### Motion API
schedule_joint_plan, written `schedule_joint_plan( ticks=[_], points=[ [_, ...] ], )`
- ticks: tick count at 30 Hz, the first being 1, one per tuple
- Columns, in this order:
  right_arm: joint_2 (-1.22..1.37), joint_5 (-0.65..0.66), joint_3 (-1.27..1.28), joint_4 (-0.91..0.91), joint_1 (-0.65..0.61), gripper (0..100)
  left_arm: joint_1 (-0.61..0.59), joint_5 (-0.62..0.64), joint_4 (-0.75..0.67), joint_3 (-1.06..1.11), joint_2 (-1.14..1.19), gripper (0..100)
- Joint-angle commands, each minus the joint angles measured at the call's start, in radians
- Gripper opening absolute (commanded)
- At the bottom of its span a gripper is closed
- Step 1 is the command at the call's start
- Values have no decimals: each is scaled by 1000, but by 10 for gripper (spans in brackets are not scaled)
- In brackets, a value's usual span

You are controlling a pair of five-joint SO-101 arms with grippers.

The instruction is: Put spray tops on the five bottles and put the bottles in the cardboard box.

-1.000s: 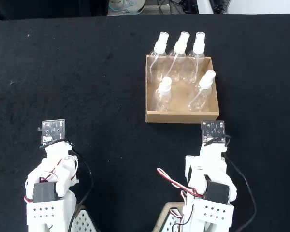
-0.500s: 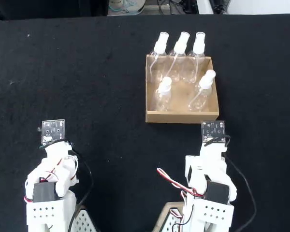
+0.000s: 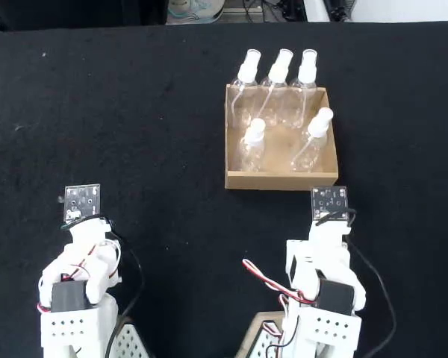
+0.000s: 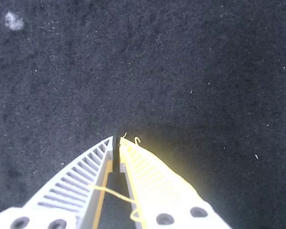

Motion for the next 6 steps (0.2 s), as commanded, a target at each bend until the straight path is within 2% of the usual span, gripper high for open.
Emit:
schedule_joint_plan(
  ticks=[1,6],
  points=[
    [-94,11,-2,8,15,19,-8,8,8,21,-8,30],
    [-94,11,-2,8,15,19,-8,8,8,21,-8,30]
  ],
)
